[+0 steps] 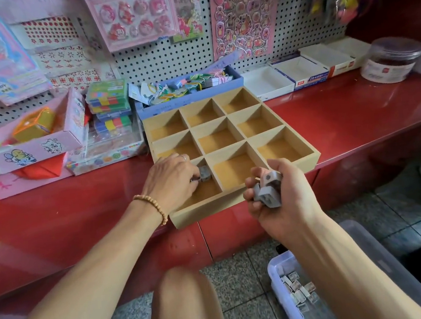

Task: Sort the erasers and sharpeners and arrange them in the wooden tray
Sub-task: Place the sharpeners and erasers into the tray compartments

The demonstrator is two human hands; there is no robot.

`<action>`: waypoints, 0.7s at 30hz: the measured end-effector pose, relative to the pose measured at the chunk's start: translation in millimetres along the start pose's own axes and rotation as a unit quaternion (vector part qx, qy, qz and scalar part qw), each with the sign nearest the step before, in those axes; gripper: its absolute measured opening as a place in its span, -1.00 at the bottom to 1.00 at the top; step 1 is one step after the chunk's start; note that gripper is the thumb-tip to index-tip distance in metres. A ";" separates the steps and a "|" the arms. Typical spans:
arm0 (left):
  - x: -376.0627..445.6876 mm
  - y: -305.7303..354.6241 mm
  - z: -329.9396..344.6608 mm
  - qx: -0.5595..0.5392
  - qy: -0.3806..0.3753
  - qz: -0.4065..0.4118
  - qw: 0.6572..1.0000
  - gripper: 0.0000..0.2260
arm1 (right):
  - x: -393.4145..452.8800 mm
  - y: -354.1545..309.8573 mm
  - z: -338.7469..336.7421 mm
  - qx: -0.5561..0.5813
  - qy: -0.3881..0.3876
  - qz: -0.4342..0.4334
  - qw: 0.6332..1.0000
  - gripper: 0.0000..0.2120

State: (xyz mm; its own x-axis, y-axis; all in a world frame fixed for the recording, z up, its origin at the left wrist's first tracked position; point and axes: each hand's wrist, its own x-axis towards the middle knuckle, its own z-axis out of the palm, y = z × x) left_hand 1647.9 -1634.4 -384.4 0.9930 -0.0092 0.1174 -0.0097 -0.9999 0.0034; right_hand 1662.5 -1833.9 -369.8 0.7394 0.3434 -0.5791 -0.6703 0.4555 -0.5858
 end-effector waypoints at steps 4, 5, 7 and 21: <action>-0.3 -2.2 -3.2 -0.120 0.062 -0.046 0.990 -0.88 | 1.9 2.6 11.6 -0.015 -0.021 0.007 1.000 -0.80; -0.7 -0.3 -5.5 -0.197 0.103 -0.062 0.973 -0.90 | 2.8 4.0 14.2 -0.021 -0.027 0.009 0.999 -0.80; -3.9 11.8 -17.6 -0.366 0.133 -0.054 0.920 -0.92 | 5.1 7.4 20.0 -0.036 -0.030 0.008 0.999 -0.81; -15.2 20.4 -53.4 -0.526 0.020 -0.076 0.847 -0.91 | 11.3 26.5 37.7 0.002 -0.054 0.028 0.998 -0.79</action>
State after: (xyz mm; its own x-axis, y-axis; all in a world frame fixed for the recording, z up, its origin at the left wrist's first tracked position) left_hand 1626.3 -1654.4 -333.0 0.9878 0.1392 0.0695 -0.0025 -0.4325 0.9016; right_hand 1655.4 -1787.0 -370.5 0.7028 0.4553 -0.5466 -0.7113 0.4364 -0.5511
